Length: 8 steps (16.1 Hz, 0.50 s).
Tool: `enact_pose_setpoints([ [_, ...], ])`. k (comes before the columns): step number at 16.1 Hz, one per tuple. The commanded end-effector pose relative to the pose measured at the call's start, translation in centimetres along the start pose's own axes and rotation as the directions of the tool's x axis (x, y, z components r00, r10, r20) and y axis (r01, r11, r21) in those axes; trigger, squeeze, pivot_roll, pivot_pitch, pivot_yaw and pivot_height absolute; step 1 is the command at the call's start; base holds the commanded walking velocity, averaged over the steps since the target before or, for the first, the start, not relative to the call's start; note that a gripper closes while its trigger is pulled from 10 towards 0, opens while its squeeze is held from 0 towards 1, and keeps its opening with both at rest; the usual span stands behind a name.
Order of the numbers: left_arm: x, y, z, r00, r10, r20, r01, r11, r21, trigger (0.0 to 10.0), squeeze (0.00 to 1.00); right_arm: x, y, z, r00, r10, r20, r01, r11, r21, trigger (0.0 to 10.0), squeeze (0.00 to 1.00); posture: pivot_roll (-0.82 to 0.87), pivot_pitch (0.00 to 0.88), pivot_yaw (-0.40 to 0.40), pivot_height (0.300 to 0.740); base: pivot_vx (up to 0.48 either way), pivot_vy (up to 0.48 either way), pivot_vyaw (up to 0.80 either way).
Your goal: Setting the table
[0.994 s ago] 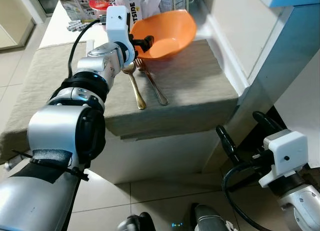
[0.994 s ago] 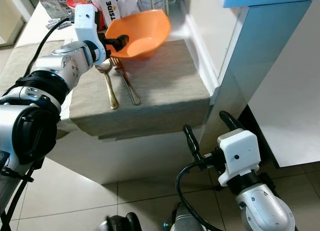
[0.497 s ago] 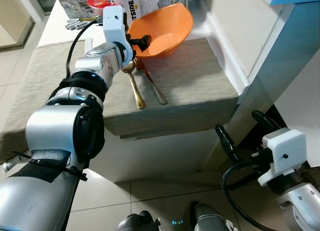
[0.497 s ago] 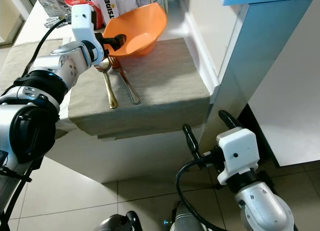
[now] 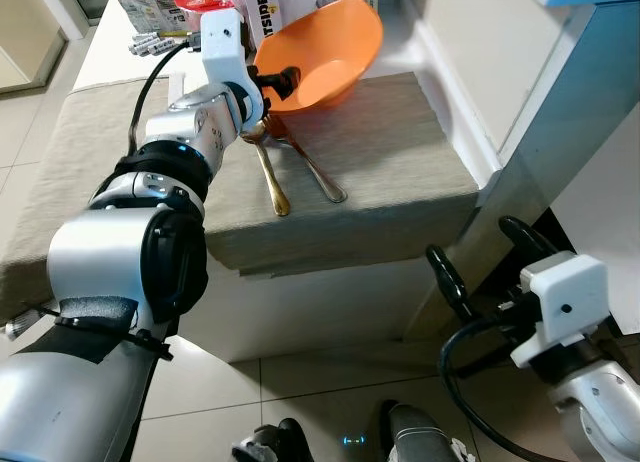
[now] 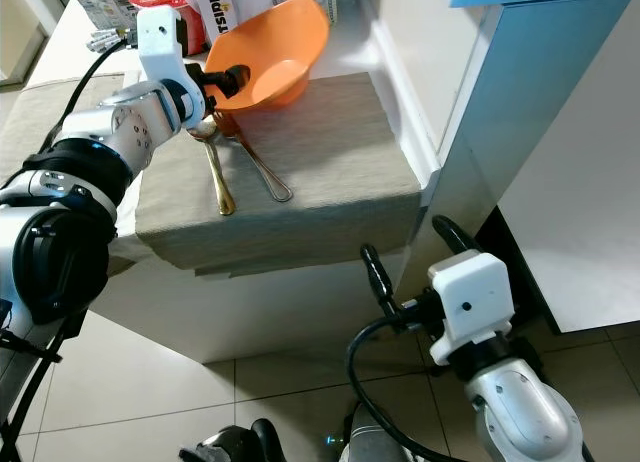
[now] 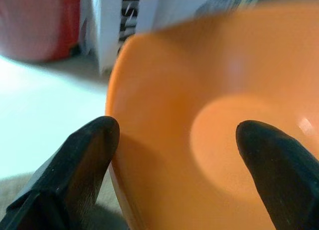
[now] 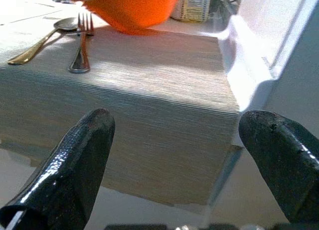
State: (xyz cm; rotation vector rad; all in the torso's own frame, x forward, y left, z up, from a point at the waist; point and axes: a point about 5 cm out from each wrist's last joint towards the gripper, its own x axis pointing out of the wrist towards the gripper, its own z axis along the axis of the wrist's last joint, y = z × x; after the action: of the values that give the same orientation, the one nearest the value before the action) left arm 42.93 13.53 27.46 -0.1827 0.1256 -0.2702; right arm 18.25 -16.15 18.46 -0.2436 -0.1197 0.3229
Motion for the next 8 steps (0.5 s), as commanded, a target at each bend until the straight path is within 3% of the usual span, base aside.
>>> enact_pose_setpoints([
  [1, -0.1, -0.4, 2.0, 0.999, -0.024, 0.045, 0.022, 0.999, 0.039, 10.0, 0.0, 0.1, 0.3, -0.3, 1.0, 0.008, -0.008, -0.008, 1.0, 0.011, 10.0, 0.0, -0.4, 0.191, 0.116, 0.74, 0.0, 0.0, 0.0],
  [4, -0.2, -1.8, 4.2, 0.992, -0.076, 0.106, 0.062, 0.99, 0.124, 10.0, 0.0, 0.6, 0.5, -0.5, 1.0, 0.02, -0.003, -0.019, 1.0, 0.017, 10.0, 0.0, -0.38, 0.185, 0.114, 0.74, 0.0, 0.0, 0.0],
  [8, -0.2, -2.0, 4.4, 0.992, -0.087, 0.092, 0.075, 0.989, 0.128, 10.0, 0.0, 1.0, 0.7, -0.6, 1.0, 0.028, 0.004, -0.028, 0.999, 0.023, 10.0, 0.0, -0.37, 0.182, 0.117, 0.74, 0.0, 0.0, 0.0],
])
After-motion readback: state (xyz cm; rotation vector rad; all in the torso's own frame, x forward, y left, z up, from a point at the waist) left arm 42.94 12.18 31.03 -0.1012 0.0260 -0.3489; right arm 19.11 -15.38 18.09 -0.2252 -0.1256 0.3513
